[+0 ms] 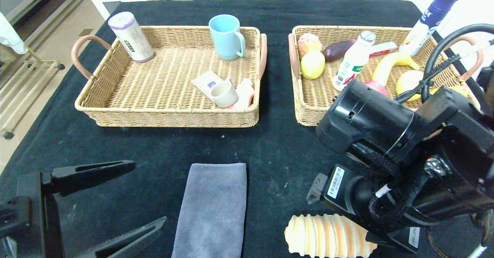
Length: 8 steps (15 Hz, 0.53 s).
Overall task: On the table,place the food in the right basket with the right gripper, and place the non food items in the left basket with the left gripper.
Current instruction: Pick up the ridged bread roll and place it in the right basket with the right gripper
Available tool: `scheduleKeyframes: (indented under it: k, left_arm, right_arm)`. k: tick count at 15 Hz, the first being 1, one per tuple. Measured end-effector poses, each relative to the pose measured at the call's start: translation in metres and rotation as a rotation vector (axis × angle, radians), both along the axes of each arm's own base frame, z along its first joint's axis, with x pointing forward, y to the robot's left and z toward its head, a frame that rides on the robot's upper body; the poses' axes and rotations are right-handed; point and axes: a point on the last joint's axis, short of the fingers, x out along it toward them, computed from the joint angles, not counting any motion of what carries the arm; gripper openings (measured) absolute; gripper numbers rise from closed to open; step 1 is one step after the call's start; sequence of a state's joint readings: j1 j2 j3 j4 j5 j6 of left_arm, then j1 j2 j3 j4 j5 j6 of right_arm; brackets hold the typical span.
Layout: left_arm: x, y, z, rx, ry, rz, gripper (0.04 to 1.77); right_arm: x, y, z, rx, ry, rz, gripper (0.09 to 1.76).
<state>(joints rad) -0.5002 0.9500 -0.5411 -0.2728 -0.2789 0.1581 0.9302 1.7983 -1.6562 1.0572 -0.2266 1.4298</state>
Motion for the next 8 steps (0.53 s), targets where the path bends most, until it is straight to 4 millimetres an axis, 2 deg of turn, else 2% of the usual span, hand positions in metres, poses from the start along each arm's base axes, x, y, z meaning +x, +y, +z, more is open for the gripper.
scheduleKeyframes:
  k: [4,8]
  left_arm:
    - [0.0000,0.0000,-0.0011,0.005,0.005,0.000,1.72]
    - [0.0000,0.0000,-0.0011,0.004,0.004,0.000,1.72]
  right_arm:
    - [-0.0017,0.0026,-0.0111,-0.016,0.020,-0.001,1.70]
    - [-0.0076,-0.0018,-0.0085,-0.004,0.027,0.008,1.70]
